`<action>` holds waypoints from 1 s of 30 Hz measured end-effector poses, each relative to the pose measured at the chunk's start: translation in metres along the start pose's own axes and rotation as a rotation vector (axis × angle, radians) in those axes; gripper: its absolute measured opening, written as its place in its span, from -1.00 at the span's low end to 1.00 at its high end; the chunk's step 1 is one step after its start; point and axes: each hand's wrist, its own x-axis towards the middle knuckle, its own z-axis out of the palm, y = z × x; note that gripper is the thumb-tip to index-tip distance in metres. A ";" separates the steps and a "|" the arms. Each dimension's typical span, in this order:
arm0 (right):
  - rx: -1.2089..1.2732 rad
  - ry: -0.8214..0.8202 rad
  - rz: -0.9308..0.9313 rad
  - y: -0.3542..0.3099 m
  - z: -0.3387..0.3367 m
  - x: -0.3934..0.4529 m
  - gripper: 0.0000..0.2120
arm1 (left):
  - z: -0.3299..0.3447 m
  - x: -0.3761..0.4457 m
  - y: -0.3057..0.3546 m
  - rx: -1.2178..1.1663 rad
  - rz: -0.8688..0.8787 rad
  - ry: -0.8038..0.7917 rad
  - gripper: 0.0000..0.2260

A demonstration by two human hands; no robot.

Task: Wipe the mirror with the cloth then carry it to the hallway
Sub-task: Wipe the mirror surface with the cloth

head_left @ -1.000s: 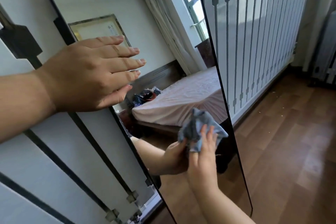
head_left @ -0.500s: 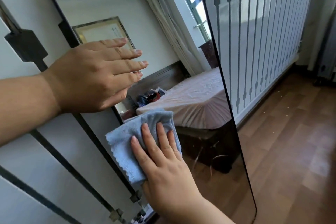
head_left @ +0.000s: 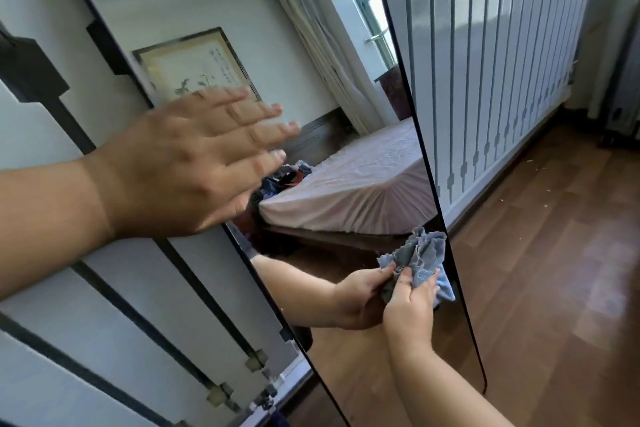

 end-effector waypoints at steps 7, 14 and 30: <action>-0.194 -0.087 -0.580 -0.028 0.024 -0.049 -0.36 | 0.020 0.010 0.045 -0.003 0.120 -0.179 -0.51; -0.301 -0.120 -0.919 -0.008 0.034 -0.064 -0.29 | 0.031 0.005 0.046 -0.003 0.109 -0.157 -0.51; -0.178 -0.104 -0.554 -0.009 0.034 -0.067 -0.37 | 0.043 0.000 0.046 -0.011 0.119 -0.108 -0.53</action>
